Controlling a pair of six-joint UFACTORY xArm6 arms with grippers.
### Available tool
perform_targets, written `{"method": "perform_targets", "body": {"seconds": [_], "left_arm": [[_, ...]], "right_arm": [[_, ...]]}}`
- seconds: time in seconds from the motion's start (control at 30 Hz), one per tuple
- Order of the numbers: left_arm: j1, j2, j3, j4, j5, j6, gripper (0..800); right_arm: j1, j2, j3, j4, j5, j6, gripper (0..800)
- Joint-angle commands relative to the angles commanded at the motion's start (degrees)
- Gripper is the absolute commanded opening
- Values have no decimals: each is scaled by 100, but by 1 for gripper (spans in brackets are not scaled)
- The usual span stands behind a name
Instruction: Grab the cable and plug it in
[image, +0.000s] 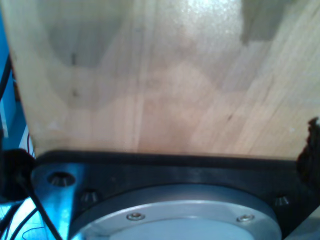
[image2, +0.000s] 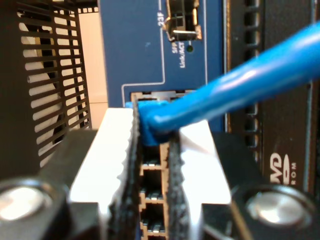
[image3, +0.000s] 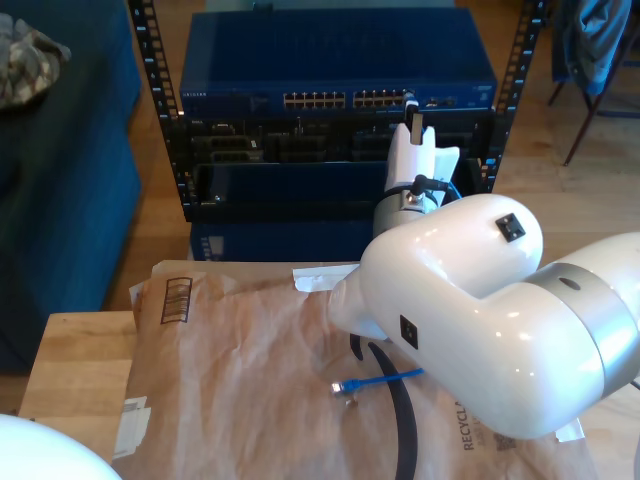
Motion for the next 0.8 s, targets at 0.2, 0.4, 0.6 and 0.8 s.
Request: {"method": "perform_targets", "body": {"seconds": [0.2,0.4,0.6,0.8], "left_arm": [[0,0,0,0,0,0,800],[0,0,0,0,0,0,800],[0,0,0,0,0,0,800],[0,0,0,0,0,0,800]], "right_arm": [[18,-26,18,-9,-9,132,0],[26,-35,9,-9,-9,132,0],[35,-35,-44,-9,-9,132,0],[44,-9,-105,-9,-9,132,0]]}}
